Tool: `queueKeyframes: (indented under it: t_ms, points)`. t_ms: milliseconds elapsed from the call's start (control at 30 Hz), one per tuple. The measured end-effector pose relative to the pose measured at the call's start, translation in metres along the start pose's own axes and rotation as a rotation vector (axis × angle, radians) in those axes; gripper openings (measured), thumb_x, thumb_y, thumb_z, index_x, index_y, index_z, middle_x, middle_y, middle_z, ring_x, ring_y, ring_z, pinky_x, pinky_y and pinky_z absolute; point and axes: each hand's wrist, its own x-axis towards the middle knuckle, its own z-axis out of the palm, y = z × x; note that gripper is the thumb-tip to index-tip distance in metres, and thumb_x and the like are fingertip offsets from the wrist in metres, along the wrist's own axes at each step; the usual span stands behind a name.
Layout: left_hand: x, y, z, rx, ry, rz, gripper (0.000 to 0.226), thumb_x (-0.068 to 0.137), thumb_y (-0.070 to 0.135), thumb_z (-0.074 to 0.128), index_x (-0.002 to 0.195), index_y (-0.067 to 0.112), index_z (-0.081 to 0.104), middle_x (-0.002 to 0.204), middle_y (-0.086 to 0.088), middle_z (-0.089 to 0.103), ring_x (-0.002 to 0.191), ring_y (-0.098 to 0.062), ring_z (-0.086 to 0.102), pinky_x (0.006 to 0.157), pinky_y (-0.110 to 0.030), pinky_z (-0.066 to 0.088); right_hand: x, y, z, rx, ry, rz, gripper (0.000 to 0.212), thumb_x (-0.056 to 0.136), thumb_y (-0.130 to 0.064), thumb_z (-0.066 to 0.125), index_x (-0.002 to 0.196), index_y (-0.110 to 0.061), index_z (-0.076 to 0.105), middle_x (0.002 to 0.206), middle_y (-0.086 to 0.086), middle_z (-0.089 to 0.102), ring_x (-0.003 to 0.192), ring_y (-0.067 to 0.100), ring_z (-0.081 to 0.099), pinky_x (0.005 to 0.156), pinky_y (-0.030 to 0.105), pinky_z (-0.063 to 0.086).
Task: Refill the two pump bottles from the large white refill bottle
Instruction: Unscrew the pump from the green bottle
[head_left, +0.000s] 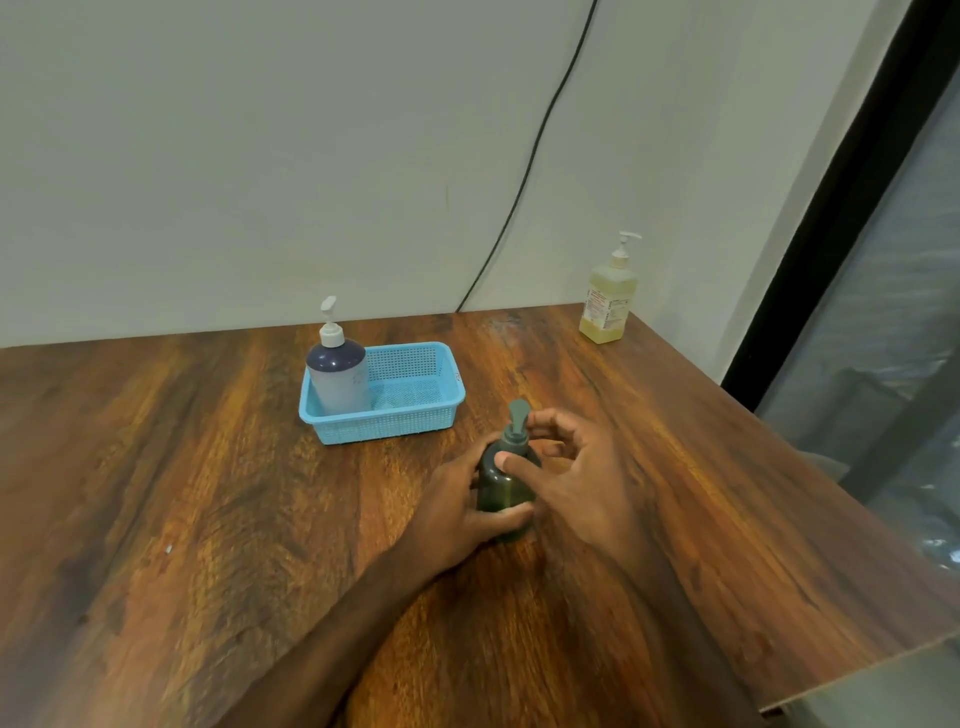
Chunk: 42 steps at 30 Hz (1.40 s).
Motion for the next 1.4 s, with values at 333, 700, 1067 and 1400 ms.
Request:
queueKeyframes:
  t_ms: [333, 700, 1067, 1400]
  points:
    - [-0.002, 0.004, 0.000, 0.004, 0.018, -0.022, 0.068, 0.079, 0.032, 0.092, 0.132, 0.048, 0.052, 0.127, 0.021, 0.070, 0.118, -0.001, 0.067, 0.102, -0.028, 0.056, 0.006, -0.040, -0.028, 0.069, 0.089, -0.158, 0.037, 0.079, -0.023, 0.087, 0.113, -0.028, 0.074, 0.104, -0.016, 0.077, 0.098, 0.003, 0.071, 0.090, 0.038, 0.059]
    - [-0.005, 0.003, 0.002, -0.025, 0.002, -0.045, 0.069, 0.080, 0.033, 0.091, 0.135, 0.043, 0.052, 0.129, 0.025, 0.068, 0.122, 0.000, 0.065, 0.100, -0.018, 0.053, 0.013, -0.086, -0.055, 0.268, 0.274, -0.280, 0.030, 0.082, -0.012, 0.085, 0.109, -0.021, 0.077, 0.093, 0.009, 0.077, 0.076, 0.020, 0.067, 0.070, 0.021, 0.057]
    - [-0.008, 0.004, -0.007, 0.048, 0.077, -0.056, 0.066, 0.077, 0.049, 0.089, 0.133, 0.046, 0.054, 0.128, 0.025, 0.066, 0.121, 0.002, 0.062, 0.100, -0.022, 0.055, 0.028, -0.033, -0.056, -0.144, 0.162, -0.098, 0.035, 0.082, -0.035, 0.083, 0.114, -0.039, 0.070, 0.090, -0.012, 0.073, 0.084, 0.010, 0.068, 0.077, 0.032, 0.061]
    - [-0.008, -0.001, -0.015, 0.118, 0.163, -0.096, 0.069, 0.077, 0.056, 0.087, 0.135, 0.044, 0.052, 0.128, 0.029, 0.063, 0.121, 0.013, 0.056, 0.094, -0.004, 0.045, 0.042, 0.058, -0.001, -0.519, -0.037, 0.150, 0.039, 0.084, -0.039, 0.080, 0.118, -0.022, 0.074, 0.078, -0.013, 0.060, 0.067, 0.003, 0.051, 0.056, 0.019, 0.034]
